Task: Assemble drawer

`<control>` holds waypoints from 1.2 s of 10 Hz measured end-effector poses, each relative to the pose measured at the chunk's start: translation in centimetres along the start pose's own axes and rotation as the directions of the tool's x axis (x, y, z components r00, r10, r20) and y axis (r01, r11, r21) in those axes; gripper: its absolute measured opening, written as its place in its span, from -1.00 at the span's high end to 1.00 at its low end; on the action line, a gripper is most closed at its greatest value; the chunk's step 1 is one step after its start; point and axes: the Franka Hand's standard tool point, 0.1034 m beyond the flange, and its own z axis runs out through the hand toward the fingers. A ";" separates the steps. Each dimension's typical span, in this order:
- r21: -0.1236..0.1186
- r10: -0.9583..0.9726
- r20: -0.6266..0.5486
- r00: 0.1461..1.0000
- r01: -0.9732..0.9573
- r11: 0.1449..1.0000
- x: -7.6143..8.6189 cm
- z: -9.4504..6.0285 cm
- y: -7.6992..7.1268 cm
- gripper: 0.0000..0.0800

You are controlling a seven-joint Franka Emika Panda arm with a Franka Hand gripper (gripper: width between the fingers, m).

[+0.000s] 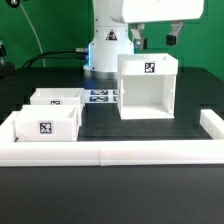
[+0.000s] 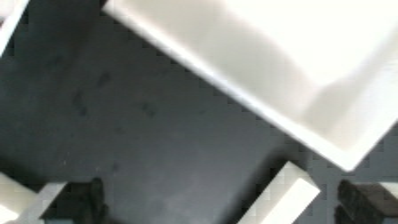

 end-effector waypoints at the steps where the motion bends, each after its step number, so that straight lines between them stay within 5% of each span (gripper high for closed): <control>1: 0.000 0.007 0.004 1.000 -0.007 1.000 -0.3 -0.3 -0.5 -0.63; 6: 0.003 0.150 0.004 0.989 -0.150 0.989 -1.1 0.0 -0.7 -0.63; 9: -0.002 0.404 0.030 0.914 -0.404 0.915 -3.0 0.8 -3.8 -0.63; 12: 0.082 0.536 0.035 0.844 -0.537 0.840 -2.8 1.6 -5.7 -0.63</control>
Offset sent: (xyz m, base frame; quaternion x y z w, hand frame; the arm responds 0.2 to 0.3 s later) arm 0.0000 0.0000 0.0000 0.0000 0.0000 0.0000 1.0000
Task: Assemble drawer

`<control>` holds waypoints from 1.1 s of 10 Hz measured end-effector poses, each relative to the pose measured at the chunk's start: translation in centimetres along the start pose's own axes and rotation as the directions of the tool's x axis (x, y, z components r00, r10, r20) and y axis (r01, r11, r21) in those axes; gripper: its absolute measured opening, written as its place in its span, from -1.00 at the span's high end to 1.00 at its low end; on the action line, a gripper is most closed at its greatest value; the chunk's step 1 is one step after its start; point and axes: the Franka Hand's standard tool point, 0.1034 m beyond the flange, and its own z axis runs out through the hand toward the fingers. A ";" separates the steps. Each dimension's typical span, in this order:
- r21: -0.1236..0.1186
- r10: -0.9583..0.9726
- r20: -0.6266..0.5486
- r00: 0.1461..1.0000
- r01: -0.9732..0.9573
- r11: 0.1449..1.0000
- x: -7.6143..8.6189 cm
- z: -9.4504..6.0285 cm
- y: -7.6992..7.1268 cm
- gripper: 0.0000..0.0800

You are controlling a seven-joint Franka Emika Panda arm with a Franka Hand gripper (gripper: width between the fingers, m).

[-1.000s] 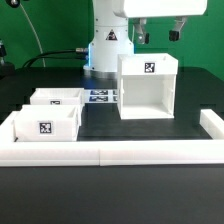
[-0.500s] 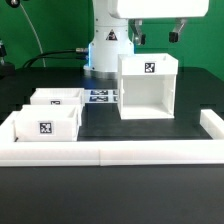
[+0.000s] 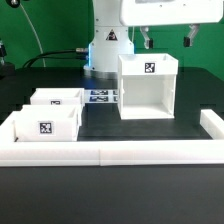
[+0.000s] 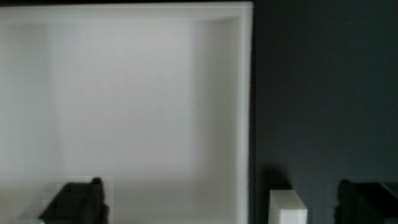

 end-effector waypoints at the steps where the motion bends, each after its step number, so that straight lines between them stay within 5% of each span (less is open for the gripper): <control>1: -0.001 0.000 0.000 1.000 0.000 1.000 0.0 0.0 0.0 -0.63; 4: 0.005 -0.001 -0.005 1.000 0.001 1.000 0.0 0.1 0.0 -0.63; 5: 0.020 -0.004 -0.013 1.000 0.004 1.000 -0.2 0.8 0.0 -0.63; 11: 0.016 -0.008 0.005 1.000 0.008 1.000 -1.5 3.8 -0.2 -0.63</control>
Offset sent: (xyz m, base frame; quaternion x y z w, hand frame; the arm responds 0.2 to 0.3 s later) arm 0.0000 0.0000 0.0000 0.0000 0.0000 0.0000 1.0000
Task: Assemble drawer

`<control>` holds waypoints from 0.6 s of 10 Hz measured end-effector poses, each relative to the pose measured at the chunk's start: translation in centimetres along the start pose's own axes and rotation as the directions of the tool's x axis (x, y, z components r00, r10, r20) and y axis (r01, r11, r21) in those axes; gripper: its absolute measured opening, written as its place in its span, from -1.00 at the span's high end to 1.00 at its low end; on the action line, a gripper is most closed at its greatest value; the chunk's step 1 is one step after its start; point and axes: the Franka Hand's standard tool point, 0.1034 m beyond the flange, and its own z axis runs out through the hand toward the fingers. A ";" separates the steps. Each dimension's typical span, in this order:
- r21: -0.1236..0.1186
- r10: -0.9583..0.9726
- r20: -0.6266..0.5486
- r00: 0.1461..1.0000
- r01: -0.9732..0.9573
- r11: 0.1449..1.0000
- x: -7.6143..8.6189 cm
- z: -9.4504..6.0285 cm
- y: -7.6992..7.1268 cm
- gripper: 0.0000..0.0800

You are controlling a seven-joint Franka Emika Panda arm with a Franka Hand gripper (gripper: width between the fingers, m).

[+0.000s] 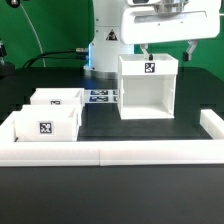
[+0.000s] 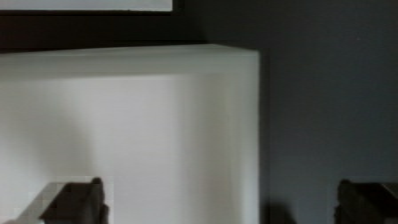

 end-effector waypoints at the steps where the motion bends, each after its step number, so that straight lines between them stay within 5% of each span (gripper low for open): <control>1: 0.001 0.002 -0.001 1.000 -0.002 1.000 -0.3 0.4 0.1 -0.63; 4: 0.001 0.019 -0.002 1.000 -0.019 1.000 -0.4 0.5 -0.1 -0.60; 6: 0.001 0.019 -0.002 1.000 -0.019 1.000 -0.4 0.5 -0.1 0.27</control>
Offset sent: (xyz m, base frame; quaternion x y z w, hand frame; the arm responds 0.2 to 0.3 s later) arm 0.0000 0.0000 0.0000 0.0000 0.0000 0.0000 1.0000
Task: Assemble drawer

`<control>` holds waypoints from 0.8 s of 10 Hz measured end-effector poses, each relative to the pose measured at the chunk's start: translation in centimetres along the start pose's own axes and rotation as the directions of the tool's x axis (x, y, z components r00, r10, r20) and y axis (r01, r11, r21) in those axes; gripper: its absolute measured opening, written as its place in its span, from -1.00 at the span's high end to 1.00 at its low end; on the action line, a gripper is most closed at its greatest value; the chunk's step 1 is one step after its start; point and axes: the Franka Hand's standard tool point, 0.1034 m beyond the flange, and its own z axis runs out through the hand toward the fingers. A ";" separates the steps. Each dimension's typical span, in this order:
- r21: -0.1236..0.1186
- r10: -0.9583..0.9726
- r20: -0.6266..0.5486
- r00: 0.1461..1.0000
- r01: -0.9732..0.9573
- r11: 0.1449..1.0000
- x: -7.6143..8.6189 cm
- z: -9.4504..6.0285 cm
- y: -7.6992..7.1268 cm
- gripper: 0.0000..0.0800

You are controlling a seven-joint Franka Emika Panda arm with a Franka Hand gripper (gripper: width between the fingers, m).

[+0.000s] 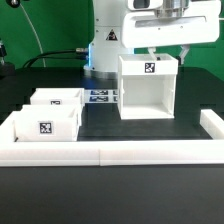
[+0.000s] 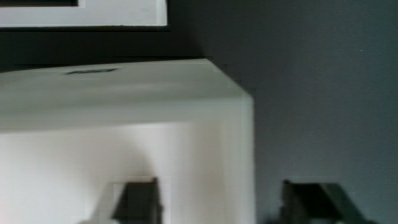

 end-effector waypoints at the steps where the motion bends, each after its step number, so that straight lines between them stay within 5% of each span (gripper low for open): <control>1: 0.000 0.000 0.000 1.000 0.000 1.000 0.0 0.0 0.0 0.27; 2: 0.000 0.000 0.000 1.000 0.000 1.000 0.0 0.0 0.0 0.76; 3: 0.000 0.000 -0.001 1.000 0.000 1.000 0.0 0.0 0.0 0.91; 8: 0.000 0.000 -0.001 1.000 0.000 1.000 0.0 0.0 0.0 0.91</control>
Offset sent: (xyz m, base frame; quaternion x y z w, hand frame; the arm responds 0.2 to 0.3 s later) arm 0.0000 0.0000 0.0000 0.0000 0.0000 0.0000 1.0000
